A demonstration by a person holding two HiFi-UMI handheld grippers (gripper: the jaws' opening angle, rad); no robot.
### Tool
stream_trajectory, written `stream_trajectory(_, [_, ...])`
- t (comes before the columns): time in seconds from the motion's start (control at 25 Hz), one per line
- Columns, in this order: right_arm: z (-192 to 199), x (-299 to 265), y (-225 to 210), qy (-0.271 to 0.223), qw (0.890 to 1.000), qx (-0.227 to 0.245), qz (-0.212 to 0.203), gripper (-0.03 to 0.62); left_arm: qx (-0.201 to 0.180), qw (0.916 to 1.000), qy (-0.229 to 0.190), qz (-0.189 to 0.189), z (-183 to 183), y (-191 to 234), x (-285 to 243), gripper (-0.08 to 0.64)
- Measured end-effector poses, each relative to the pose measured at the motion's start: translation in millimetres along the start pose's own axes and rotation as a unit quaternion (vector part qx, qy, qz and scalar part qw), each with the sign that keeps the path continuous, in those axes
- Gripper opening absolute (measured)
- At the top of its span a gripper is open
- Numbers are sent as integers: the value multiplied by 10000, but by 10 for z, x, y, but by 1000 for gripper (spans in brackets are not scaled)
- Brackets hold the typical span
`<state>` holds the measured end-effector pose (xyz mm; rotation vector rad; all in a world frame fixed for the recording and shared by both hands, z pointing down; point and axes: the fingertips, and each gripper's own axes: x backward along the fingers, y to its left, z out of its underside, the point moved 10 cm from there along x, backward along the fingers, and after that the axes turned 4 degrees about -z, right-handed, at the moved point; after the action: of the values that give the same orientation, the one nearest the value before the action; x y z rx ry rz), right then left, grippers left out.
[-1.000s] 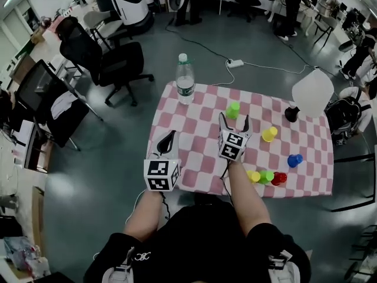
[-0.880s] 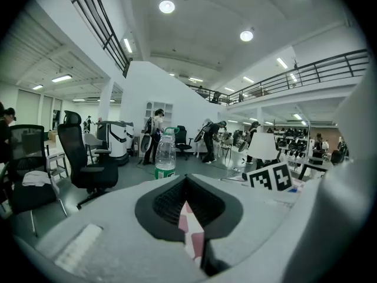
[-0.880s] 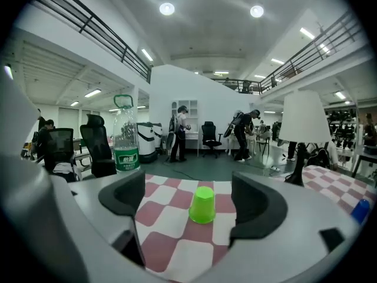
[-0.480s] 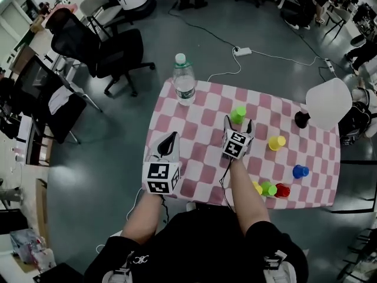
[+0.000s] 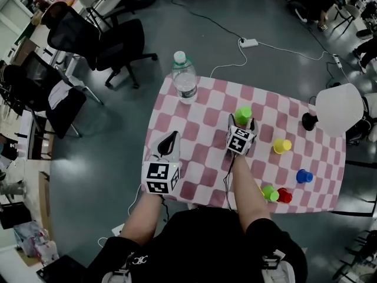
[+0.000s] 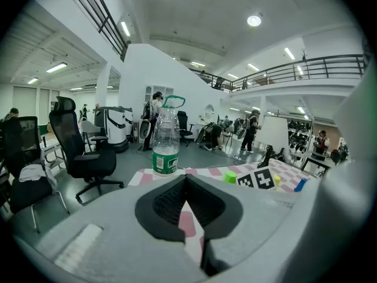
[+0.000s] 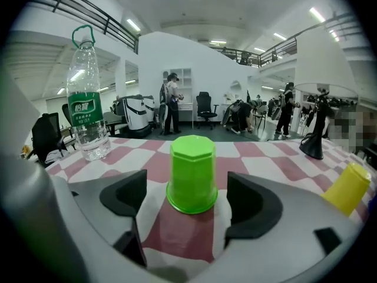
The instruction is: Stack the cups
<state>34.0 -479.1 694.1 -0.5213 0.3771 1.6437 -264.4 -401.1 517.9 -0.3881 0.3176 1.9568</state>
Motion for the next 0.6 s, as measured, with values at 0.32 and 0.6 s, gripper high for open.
stream_trajectory(0.32, [-21,73,-27,353,9993,106,-7,239,-13,9998,-51,188,9,-70,-19,15])
stream_trajectory(0.6, [-233,453,63,194,9993,233,-236,238,-4,9995,-277,172,-73,-120,205,15])
